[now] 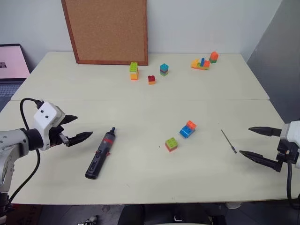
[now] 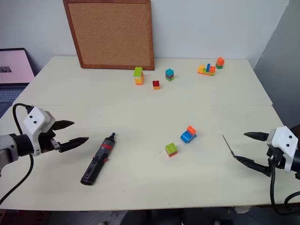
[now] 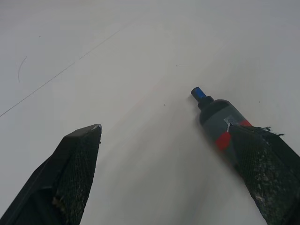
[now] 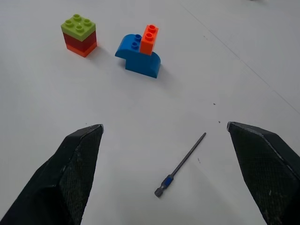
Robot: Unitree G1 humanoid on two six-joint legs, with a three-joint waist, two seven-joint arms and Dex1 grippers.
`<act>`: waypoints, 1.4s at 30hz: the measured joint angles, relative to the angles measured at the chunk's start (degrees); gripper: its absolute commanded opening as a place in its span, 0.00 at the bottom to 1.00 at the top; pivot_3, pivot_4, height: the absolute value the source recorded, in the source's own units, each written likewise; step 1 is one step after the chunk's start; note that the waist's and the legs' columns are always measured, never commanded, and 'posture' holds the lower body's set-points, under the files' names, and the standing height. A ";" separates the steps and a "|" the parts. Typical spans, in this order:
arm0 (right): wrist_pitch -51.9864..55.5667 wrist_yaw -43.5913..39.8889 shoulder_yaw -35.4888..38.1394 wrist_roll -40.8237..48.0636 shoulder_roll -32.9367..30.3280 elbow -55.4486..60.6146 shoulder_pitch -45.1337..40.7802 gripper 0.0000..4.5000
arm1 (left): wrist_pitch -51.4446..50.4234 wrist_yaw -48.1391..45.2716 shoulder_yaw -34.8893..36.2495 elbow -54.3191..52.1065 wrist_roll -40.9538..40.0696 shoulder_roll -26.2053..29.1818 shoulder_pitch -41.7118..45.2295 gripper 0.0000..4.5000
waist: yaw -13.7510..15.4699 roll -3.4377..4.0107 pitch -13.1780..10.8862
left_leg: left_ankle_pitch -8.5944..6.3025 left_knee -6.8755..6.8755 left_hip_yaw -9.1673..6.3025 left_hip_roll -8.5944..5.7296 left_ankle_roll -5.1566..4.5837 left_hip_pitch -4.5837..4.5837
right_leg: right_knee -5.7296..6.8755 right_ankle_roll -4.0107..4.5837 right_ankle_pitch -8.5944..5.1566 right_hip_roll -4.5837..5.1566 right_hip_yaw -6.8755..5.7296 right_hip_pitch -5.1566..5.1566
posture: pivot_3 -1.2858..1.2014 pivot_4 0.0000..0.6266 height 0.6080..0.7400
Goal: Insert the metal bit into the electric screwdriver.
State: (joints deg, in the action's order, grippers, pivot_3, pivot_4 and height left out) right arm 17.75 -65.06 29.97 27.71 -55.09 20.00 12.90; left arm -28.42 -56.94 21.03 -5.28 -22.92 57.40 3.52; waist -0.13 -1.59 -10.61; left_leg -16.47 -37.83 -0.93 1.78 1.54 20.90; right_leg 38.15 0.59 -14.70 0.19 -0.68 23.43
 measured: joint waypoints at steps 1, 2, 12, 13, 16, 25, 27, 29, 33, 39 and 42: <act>-0.01 0.00 -0.01 0.00 0.00 0.00 -0.01 0.99 | -0.01 0.00 0.00 0.00 0.00 0.00 0.00 1.00 | 0.00 0.00 0.00 | 0.00 0.00 0.00 0.00 0.00 0.00 | 0.00 0.00 0.00 0.00 0.00 0.00 | 0.52 0.24 1.00; -0.03 -0.01 -0.06 -0.02 0.00 0.00 -0.01 0.99 | -0.01 0.01 0.00 0.00 -0.01 0.00 0.00 1.00 | 0.00 0.00 0.00 | 0.00 0.00 0.00 0.00 0.00 0.00 | 0.00 0.00 0.00 0.00 -0.01 0.00 | 0.52 0.24 1.00; -0.78 -0.16 -0.67 -0.51 0.00 0.00 0.04 0.99 | -2.60 0.65 0.00 0.01 -0.26 0.01 1.11 1.00 | -0.01 0.00 0.00 | 0.00 -0.02 0.01 -0.01 0.00 -0.01 | 0.02 -0.01 0.01 0.00 0.00 -0.01 | 0.52 0.24 1.00; -0.81 -0.17 -0.71 -0.62 0.00 0.00 0.04 0.99 | -3.32 0.58 0.00 0.00 -0.61 0.02 1.31 1.00 | -0.01 0.00 0.00 | 0.00 -0.02 0.01 0.00 0.00 -0.01 | 0.02 -0.01 0.01 0.00 0.00 -0.01 | 0.52 0.24 1.00; -0.92 -0.28 -0.79 -0.65 0.00 0.00 0.04 0.99 | -4.55 0.57 0.00 -0.11 -1.18 0.02 1.63 1.00 | -0.01 0.00 0.00 | 0.00 -0.02 0.01 -0.01 0.00 -0.01 | 0.02 -0.01 0.01 0.00 0.00 -0.01 | 0.52 0.24 1.00; -0.92 -0.26 -2.25 -0.52 0.00 0.29 -0.85 0.99 | -7.67 5.56 -0.83 -3.15 -0.61 -0.22 4.36 1.00 | 0.00 0.00 0.00 | 0.00 -0.05 -0.01 -0.02 0.00 -0.03 | 0.07 -0.04 0.03 0.00 0.00 -0.03 | 0.52 0.24 1.00; -0.82 -0.14 -3.07 0.14 0.02 1.08 -1.79 0.99 | -11.72 7.89 -0.96 -5.22 -1.80 -1.05 6.07 1.00 | -0.01 0.00 0.00 | 0.00 -0.07 -0.01 -0.01 0.00 -0.03 | 0.07 -0.08 0.05 0.00 0.02 -0.04 | 0.52 0.24 1.00; -0.07 0.09 -3.86 0.96 0.02 2.45 -2.85 0.99 | -16.39 9.63 -0.97 -7.46 -3.76 -1.85 6.75 1.00 | -0.05 0.00 0.00 | 0.00 -0.08 -0.03 -0.01 0.00 -0.04 | 0.07 -0.09 0.06 0.00 0.05 -0.04 | 0.52 0.24 1.00; 2.27 0.40 -5.64 4.10 0.01 6.11 -5.65 0.99 | -26.92 12.63 -1.22 -14.26 -9.01 -4.01 6.65 1.00 | -0.17 -0.01 0.01 | 0.01 -0.10 -0.17 -0.02 0.01 -0.02 | 0.05 -0.14 0.09 0.00 0.07 -0.04 | 0.52 0.24 1.00; 3.87 1.81 -8.14 4.98 0.07 6.95 -8.44 0.99 | -25.14 11.28 -1.04 -19.22 -9.70 -2.75 2.51 1.00 | -0.08 -0.01 0.01 | 0.01 -0.10 -0.22 -0.05 0.01 -0.07 | 0.07 -0.13 0.09 0.00 0.08 -0.06 | 0.52 0.24 1.00; 4.31 3.88 -9.93 4.74 0.76 6.98 -10.10 0.99 | -22.68 5.05 -1.10 -24.56 -13.19 -1.90 -0.73 1.00 | -0.02 -0.01 0.01 | 0.01 -0.11 -0.21 -0.04 0.01 -0.05 | 0.05 -0.12 0.09 0.02 0.09 -0.06 | 0.52 0.24 1.00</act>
State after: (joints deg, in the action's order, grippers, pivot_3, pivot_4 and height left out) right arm 22.06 -61.18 20.04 32.45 -54.33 26.98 2.80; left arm -51.10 -51.90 19.93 -29.84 -36.11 55.49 2.79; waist -0.15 -1.59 -10.61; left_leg -16.46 -37.94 -1.14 1.74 1.55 20.84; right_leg 38.20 0.46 -14.62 0.22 -0.59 23.37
